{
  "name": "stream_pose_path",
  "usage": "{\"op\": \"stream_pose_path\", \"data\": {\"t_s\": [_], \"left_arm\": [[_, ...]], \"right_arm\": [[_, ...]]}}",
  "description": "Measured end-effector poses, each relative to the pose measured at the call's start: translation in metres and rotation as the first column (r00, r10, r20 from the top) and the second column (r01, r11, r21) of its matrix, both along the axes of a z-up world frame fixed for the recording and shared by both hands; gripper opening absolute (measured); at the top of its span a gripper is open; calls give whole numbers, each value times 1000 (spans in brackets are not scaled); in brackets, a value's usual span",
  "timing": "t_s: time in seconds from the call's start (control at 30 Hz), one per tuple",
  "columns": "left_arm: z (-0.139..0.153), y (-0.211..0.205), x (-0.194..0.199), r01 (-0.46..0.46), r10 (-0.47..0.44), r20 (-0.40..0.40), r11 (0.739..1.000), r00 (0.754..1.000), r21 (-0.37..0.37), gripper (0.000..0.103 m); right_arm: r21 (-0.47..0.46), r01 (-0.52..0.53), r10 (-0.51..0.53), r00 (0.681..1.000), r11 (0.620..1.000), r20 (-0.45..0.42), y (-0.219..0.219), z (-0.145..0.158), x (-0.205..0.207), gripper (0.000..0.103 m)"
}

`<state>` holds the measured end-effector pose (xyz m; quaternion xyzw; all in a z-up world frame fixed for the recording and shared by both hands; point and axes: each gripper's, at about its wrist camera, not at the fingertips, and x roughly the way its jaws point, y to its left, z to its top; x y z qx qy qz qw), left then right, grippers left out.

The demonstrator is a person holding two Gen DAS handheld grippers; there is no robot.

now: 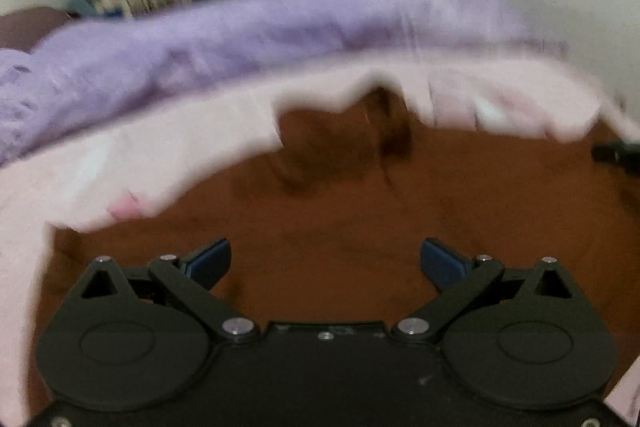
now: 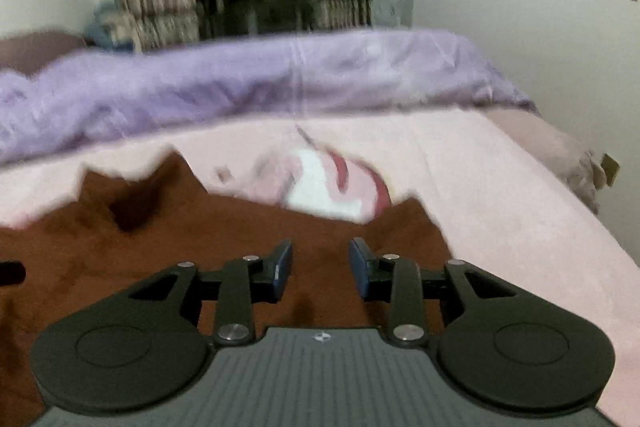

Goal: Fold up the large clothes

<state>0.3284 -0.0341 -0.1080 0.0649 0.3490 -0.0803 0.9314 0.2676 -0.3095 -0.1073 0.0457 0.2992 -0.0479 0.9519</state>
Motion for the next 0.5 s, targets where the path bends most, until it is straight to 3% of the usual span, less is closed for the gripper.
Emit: {"op": "stream_pose_path", "data": {"t_s": [0.03,0.07,0.1,0.3,0.33,0.37,0.43,0.5], "left_arm": [[-15,-3,4,-6,6,4,1000,1000,2,103],[-26,-1,3,-26,27,65,999,998,-19,103],[-29,1,3,-47,49,75,998,996,-38,103],[-10,5,1,-63,63,22,998,998,-13,103],[-5,8,-1,-74,74,23,997,997,0,103],[2,11,-2,-91,90,32,996,995,14,103],[15,27,-4,-142,140,53,988,989,52,103],[21,55,-4,-241,236,60,968,970,75,103]], "right_arm": [[37,-3,4,1000,999,-21,-3,-14,8,40],[71,11,-15,999,997,46,-6,-23,4,40],[79,19,-24,998,997,65,-6,-26,2,40],[44,14,-16,1000,999,26,-4,-4,4,42],[49,20,-22,999,999,47,-7,1,0,50],[47,34,-37,997,998,66,-11,6,-4,69],[24,86,-88,990,996,108,-21,13,-8,99],[-9,137,-136,985,990,103,-32,13,-2,100]]}}
